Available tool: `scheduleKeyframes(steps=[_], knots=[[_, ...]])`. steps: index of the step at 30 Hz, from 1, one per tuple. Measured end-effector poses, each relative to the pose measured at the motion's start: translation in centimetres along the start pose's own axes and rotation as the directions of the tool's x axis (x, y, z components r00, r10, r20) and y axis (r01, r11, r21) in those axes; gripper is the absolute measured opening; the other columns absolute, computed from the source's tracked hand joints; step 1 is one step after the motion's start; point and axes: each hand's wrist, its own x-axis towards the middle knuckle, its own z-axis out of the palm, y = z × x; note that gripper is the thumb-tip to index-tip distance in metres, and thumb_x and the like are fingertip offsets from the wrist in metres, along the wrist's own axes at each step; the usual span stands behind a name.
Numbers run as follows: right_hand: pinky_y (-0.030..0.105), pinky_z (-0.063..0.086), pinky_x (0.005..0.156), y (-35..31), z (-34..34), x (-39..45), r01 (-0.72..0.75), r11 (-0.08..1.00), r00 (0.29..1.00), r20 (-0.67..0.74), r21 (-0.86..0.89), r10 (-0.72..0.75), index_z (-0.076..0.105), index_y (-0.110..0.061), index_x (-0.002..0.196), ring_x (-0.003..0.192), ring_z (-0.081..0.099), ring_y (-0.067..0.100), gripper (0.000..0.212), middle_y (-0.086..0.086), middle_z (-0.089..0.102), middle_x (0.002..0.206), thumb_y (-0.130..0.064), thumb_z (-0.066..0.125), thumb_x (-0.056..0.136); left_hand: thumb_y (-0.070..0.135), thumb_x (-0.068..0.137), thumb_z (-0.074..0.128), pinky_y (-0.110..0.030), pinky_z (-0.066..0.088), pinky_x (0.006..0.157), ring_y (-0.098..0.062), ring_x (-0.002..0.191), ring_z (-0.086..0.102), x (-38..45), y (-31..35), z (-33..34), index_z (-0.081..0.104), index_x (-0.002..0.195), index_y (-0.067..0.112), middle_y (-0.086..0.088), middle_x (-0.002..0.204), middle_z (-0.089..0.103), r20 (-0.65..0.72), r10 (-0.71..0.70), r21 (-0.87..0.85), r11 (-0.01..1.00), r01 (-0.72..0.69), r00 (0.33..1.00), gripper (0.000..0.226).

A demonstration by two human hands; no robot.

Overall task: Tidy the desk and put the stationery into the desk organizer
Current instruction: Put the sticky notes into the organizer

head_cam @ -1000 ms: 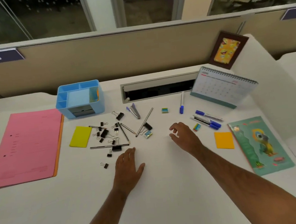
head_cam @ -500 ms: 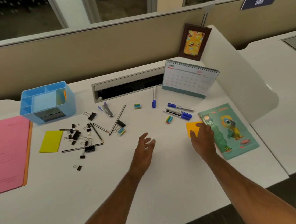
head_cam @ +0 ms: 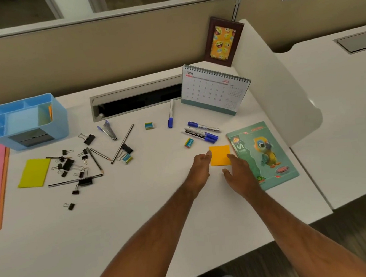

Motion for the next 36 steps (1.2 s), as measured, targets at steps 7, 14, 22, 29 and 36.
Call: scheduleKeyframes(steps=[7, 14, 22, 29, 36], knots=[[0.041, 0.032, 0.118, 0.0, 0.2, -0.6, 0.013, 1.000, 1.000, 0.017, 0.018, -0.013, 0.029, -0.015, 0.159, 0.147, 0.036, 0.028, 0.066, 0.009, 0.039, 0.160, -0.034, 0.056, 0.103, 0.069, 0.099, 0.040, -0.047, 0.044, 0.112, -0.024, 0.134, 0.051, 1.3, 0.4, 1.2, 0.036, 0.153, 0.024, -0.003, 0.152, 0.047, -0.129, -0.085, -0.029, 0.996, 0.082, 0.988, 0.071], [0.036, 0.047, 0.109, -0.7, 0.4, 0.2, -0.011, 0.873, 1.000, 0.027, 0.488, -0.002, 0.052, -0.017, 0.140, 0.129, 0.057, 0.019, 0.047, 0.005, 0.060, 0.141, -0.010, 0.067, 0.096, 0.034, 0.104, 0.057, -0.036, 0.049, 0.099, -0.027, 0.118, 0.057, 1.2, -0.2, -0.2, 0.054, 0.143, 0.008, -0.012, 0.138, 0.059, -0.228, -0.142, -0.094, 0.988, 0.123, 0.963, 0.047], [0.038, 0.063, 0.079, -4.7, 2.0, -0.2, -0.191, 0.625, 0.982, 0.155, 0.757, 0.112, 0.058, -0.018, 0.128, 0.104, 0.069, 0.022, 0.033, 0.005, 0.067, 0.120, -0.019, 0.068, 0.097, 0.021, 0.102, 0.059, -0.030, 0.046, 0.086, -0.024, 0.106, 0.061, -0.8, -2.6, -2.6, 0.064, 0.131, 0.010, -0.006, 0.118, 0.066, -0.229, -0.022, -0.068, 0.998, 0.006, 0.973, 0.031], [0.033, 0.060, 0.068, -9.0, 3.4, -1.1, -0.153, 0.706, 0.970, 0.241, 0.691, -0.025, 0.064, -0.008, 0.116, 0.083, 0.071, 0.019, 0.020, 0.010, 0.074, 0.105, -0.021, 0.063, 0.101, 0.020, 0.099, 0.060, -0.028, 0.044, 0.071, -0.019, 0.086, 0.058, -3.1, -4.6, -7.9, 0.071, 0.109, 0.009, -0.003, 0.094, 0.067, -0.254, 0.084, -0.019, 0.996, -0.091, 0.964, 0.018], [0.030, 0.056, 0.054, -15.3, 5.3, -1.6, -0.087, 0.777, 0.946, 0.297, 0.624, -0.132, 0.060, -0.009, 0.111, 0.061, 0.070, 0.014, 0.018, 0.007, 0.073, 0.083, -0.023, 0.064, 0.101, 0.045, 0.092, 0.072, -0.034, 0.036, 0.110, -0.011, 0.127, 0.040, -5.7, -7.8, -16.7, 0.051, 0.143, 0.023, 0.010, 0.134, 0.046, -0.517, 0.284, 0.240, 0.954, -0.181, 0.808, 0.059]])
